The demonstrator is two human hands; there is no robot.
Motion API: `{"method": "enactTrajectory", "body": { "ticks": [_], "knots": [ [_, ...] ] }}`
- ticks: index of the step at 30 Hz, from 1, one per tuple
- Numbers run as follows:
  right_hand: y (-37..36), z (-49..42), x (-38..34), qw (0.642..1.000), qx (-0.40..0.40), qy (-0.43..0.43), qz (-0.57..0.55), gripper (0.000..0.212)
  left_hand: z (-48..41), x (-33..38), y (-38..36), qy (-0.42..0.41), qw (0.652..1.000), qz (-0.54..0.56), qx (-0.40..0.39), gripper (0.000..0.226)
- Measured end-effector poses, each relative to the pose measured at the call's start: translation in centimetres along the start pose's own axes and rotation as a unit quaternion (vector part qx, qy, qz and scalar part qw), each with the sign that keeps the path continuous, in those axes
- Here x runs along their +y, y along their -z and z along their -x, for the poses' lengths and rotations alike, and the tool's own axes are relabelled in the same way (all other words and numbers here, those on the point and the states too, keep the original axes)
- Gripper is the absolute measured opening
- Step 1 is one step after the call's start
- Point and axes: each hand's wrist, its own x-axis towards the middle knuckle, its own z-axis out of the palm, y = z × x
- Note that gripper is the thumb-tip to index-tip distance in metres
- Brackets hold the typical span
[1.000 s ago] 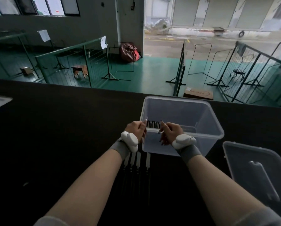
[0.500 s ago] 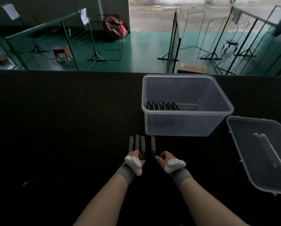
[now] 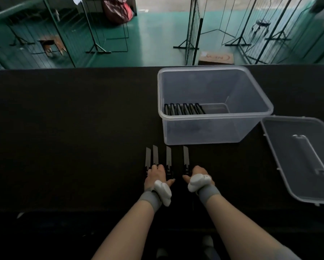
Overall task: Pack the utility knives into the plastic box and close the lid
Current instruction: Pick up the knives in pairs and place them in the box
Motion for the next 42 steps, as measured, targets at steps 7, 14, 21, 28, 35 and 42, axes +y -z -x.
{"method": "enactTrajectory", "body": {
  "ticks": [7, 14, 21, 28, 35, 42],
  "knots": [
    [3.1, 0.3, 5.6, 0.999, 0.005, -0.034, -0.03, 0.054, 0.2, 2.6, -1.4, -0.047, 0.994, -0.093, -0.018, 0.054],
    [4.6, 1.9, 10.7, 0.975, 0.104, -0.051, -0.189, 0.053, 1.0, 6.5, -3.2, -0.087, 0.991, -0.07, -0.074, 0.042],
    [7.1, 3.1, 13.5, 0.913, 0.255, -0.011, -0.317, 0.044, 2.0, 11.0, -1.5, -0.177, 0.977, 0.094, -0.074, 0.032],
    [13.6, 3.5, 13.5, 0.851, 0.368, 0.078, -0.366, 0.039, 2.9, 16.7, 2.5, -0.307, 0.928, 0.21, -0.007, 0.017],
    [19.9, 4.8, 10.7, 0.8, 0.404, 0.173, -0.408, 0.036, 2.9, 19.9, 6.7, -0.307, 0.897, 0.314, 0.049, 0.016],
    [24.9, 5.2, 7.3, 0.799, 0.32, 0.269, -0.432, 0.029, 3.1, 23.1, 10.3, -0.277, 0.839, 0.463, 0.07, 0.01]
  ]
}}
